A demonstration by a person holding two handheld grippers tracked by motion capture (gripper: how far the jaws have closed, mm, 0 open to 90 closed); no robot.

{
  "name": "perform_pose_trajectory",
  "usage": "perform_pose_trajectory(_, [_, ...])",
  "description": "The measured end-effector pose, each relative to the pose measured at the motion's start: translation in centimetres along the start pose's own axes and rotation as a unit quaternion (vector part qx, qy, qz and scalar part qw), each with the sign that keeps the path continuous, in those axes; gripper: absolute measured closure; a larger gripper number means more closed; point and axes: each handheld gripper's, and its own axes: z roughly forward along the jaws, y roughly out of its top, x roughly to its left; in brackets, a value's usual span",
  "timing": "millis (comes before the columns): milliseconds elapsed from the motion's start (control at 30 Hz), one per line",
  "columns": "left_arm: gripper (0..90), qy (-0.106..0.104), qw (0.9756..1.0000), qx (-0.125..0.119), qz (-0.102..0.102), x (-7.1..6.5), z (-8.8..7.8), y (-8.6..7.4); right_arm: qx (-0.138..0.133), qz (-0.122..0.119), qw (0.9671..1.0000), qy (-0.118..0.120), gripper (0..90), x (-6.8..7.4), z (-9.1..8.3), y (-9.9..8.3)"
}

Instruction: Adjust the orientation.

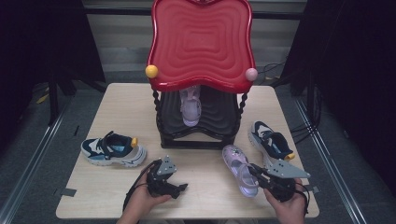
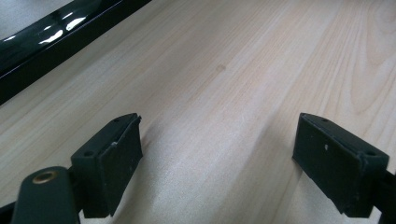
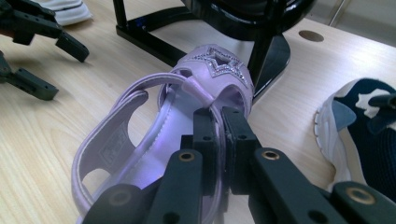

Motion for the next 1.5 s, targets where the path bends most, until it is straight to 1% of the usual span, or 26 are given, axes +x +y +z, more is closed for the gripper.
perform_pose_trajectory(233, [14.9, 0.0, 1.0, 0.0, 0.0, 0.0, 0.0, 0.0, -0.019, -0.003, 0.9998, 0.0, 85.2, 0.0, -0.4, 1.3])
perform_pose_trajectory(300, [14.8, 0.0, 1.0, -0.001, -0.001, 0.0, 0.0, 0.0, -0.018, -0.007, 0.9998, -0.002, 85.2, 0.1, -0.5, 1.7])
perform_pose_trajectory(400, [14.9, 0.0, 1.0, 0.0, 0.0, 0.0, 0.0, 0.0, -0.023, -0.011, 0.9997, -0.004, 85.2, 0.3, -0.6, 2.1])
perform_pose_trajectory(433, [14.8, 0.0, 1.0, 0.0, 0.0, 0.0, 0.0, 0.0, -0.025, -0.01, 0.9996, -0.001, 85.2, 0.3, -0.6, 2.3])
perform_pose_trajectory(500, [14.9, 0.0, 1.0, 0.0, 0.0, 0.0, 0.0, 0.0, -0.024, -0.011, 0.9996, -0.005, 85.2, 0.4, -0.6, 2.4])
perform_pose_trajectory(533, [14.9, 0.0, 1.0, -0.004, -0.003, 0.0, 0.0, 0.0, -0.026, -0.01, 0.9996, 0.0, 85.3, 0.4, -0.7, 2.4])
perform_pose_trajectory(567, [14.8, -0.001, 1.0, -0.002, 0.0, 0.0, 0.0, 0.0, -0.027, -0.01, 0.9996, 0.001, 85.3, 0.5, -0.7, 2.4])
perform_pose_trajectory(700, [14.8, 0.0, 1.0, -0.001, -0.001, 0.0, 0.0, 0.0, -0.026, -0.026, 0.9993, 0.001, 85.3, 0.9, -1.0, 2.6])
perform_pose_trajectory(900, [14.9, -0.001, 1.0, -0.002, 0.0, 0.0, 0.0, 0.0, -0.036, -0.02, 0.9992, 0.0, 85.3, 0.8, -1.5, 2.6])
perform_pose_trajectory(1067, [14.8, -0.001, 1.0, -0.002, -0.001, 0.0, 0.0, 0.0, -0.046, -0.02, 0.9988, -0.001, 85.3, 0.9, -2.1, 3.1])
perform_pose_trajectory(1167, [14.8, 0.0, 1.0, 0.0, -0.001, 0.0, 0.0, 0.0, -0.054, -0.023, 0.9983, -0.005, 85.4, 1.0, -2.2, 3.6])
perform_pose_trajectory(1233, [14.8, -0.001, 1.0, -0.002, 0.0, 0.0, 0.0, 0.0, -0.06, -0.021, 0.998, -0.005, 85.3, 1.1, -2.2, 4.0])
perform_pose_trajectory(1367, [14.9, -0.001, 1.0, -0.001, 0.0, 0.0, 0.0, 0.0, -0.073, -0.026, 0.9968, -0.017, 85.4, 1.2, -2.2, 4.7])
perform_pose_trajectory(1400, [14.9, -0.001, 1.0, -0.003, -0.003, 0.0, 0.0, 0.0, -0.077, -0.027, 0.9965, -0.019, 85.4, 1.2, -2.1, 4.9])
perform_pose_trajectory(1433, [14.8, -0.001, 1.0, -0.002, -0.001, 0.0, 0.0, 0.0, -0.079, -0.028, 0.9962, -0.021, 85.3, 1.1, -2.1, 5.0])
perform_pose_trajectory(1500, [14.9, 0.0, 1.0, -0.001, -0.001, 0.0, 0.0, 0.0, -0.083, -0.026, 0.9959, -0.026, 85.4, 1.0, -1.9, 5.4])
